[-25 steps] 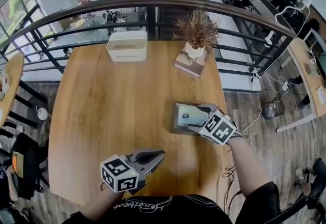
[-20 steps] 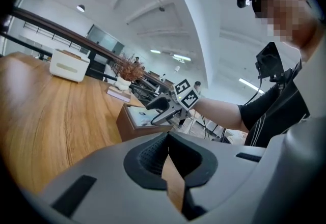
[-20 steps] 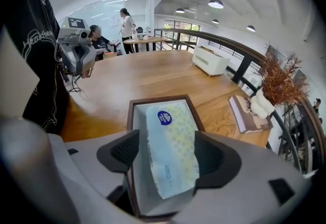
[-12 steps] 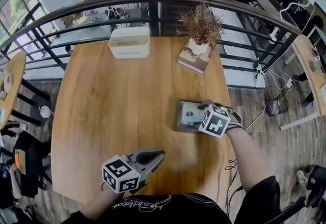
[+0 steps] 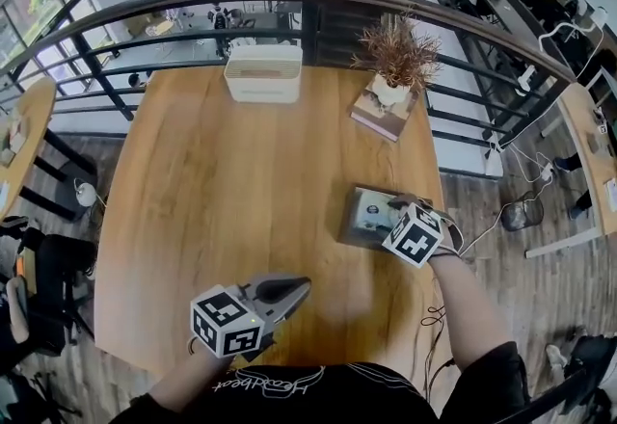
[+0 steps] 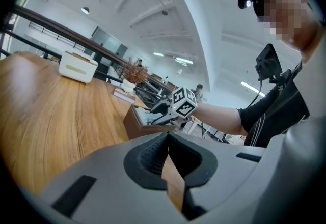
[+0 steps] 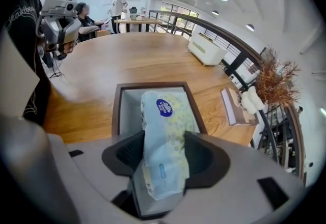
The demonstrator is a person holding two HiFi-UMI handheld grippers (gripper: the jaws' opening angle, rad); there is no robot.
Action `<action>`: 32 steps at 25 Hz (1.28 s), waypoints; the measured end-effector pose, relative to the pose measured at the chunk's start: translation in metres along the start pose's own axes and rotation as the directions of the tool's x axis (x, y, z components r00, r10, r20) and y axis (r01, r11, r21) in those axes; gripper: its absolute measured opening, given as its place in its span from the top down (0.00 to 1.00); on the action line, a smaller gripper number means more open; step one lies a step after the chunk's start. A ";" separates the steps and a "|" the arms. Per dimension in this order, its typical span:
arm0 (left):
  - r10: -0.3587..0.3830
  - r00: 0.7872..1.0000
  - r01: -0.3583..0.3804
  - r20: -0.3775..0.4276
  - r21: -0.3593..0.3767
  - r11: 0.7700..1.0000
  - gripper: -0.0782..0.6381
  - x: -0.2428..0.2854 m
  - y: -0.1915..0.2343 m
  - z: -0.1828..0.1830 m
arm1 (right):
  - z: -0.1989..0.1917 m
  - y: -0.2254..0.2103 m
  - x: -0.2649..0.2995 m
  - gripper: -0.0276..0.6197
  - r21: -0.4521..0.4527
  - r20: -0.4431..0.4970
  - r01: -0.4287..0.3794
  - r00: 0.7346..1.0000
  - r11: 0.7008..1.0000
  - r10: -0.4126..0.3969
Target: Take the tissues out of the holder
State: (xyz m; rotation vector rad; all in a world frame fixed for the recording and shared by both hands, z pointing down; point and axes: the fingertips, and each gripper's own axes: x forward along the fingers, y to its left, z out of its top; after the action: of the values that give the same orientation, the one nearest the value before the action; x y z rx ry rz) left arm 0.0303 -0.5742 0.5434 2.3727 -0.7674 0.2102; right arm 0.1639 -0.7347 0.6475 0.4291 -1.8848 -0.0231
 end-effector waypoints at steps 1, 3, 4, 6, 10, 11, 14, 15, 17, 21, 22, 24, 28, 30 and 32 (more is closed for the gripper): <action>0.003 1.000 -0.003 0.003 -0.004 1.000 0.87 -0.006 0.000 0.000 | 0.002 0.001 -0.002 0.59 0.014 0.009 0.026 1.000 1.000 -0.026; 0.010 1.000 -0.010 0.012 -0.002 1.000 0.87 -0.016 -0.002 0.002 | 0.004 0.003 -0.006 0.60 0.034 0.026 0.068 0.997 0.997 -0.069; 0.015 1.000 -0.015 0.017 0.003 1.000 0.87 -0.020 -0.004 0.004 | 0.005 0.003 -0.010 0.60 0.038 0.034 0.085 0.996 0.996 -0.086; 0.025 0.999 -0.026 0.026 0.011 1.000 0.87 -0.028 -0.010 0.007 | 0.007 0.004 -0.019 0.60 0.033 0.049 0.119 0.992 0.992 -0.120; 0.039 0.999 -0.040 0.035 0.025 0.999 0.87 -0.043 -0.022 0.007 | 0.013 0.005 -0.044 0.61 0.019 0.092 0.215 0.972 0.976 -0.216; 0.040 0.998 -0.042 0.042 0.028 0.999 0.87 -0.046 -0.024 0.008 | 0.015 0.004 -0.052 0.61 0.035 0.113 0.240 0.964 0.970 -0.242; 0.040 0.997 -0.043 0.065 0.034 0.998 0.87 -0.060 -0.031 0.010 | 0.025 0.003 -0.080 0.61 0.120 0.186 0.304 0.928 0.945 -0.322; 0.036 0.997 -0.039 0.071 0.038 0.999 0.87 -0.063 -0.034 0.010 | 0.029 0.005 -0.092 0.61 0.144 0.215 0.327 0.911 0.934 -0.352; 0.025 0.997 -0.028 0.080 0.048 0.998 0.87 -0.070 -0.041 0.008 | 0.037 0.013 -0.119 0.61 0.180 0.283 0.367 0.869 0.913 -0.405; 0.022 0.995 -0.028 0.094 0.060 0.998 0.87 -0.093 -0.056 0.001 | 0.062 0.056 -0.170 0.61 0.255 0.399 0.368 0.802 0.894 -0.444; 0.018 0.995 -0.024 0.101 0.063 0.998 0.87 -0.100 -0.060 0.000 | 0.068 0.069 -0.182 0.61 0.281 0.426 0.354 0.787 0.892 -0.447; 0.003 0.993 -0.012 0.115 0.072 0.997 0.87 -0.113 -0.071 -0.003 | 0.078 0.097 -0.205 0.61 0.340 0.482 0.313 0.752 0.887 -0.450; -0.019 0.990 0.005 0.143 0.098 0.995 0.87 -0.144 -0.095 -0.013 | 0.092 0.164 -0.238 0.61 0.451 0.568 0.186 0.694 0.873 -0.442; -0.026 0.987 0.009 0.159 0.109 0.994 0.87 -0.163 -0.106 -0.019 | 0.096 0.197 -0.252 0.61 0.493 0.602 0.117 0.669 0.862 -0.435; -0.027 0.984 0.007 0.174 0.112 0.994 0.87 -0.182 -0.116 -0.028 | 0.100 0.228 -0.262 0.61 0.522 0.631 0.053 0.647 0.851 -0.428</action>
State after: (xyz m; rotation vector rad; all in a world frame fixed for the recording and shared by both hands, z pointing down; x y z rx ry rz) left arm -0.0512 -0.3974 0.4457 2.5271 -0.8359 0.0379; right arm 0.0835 -0.4613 0.4249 1.1595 -2.6250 0.0878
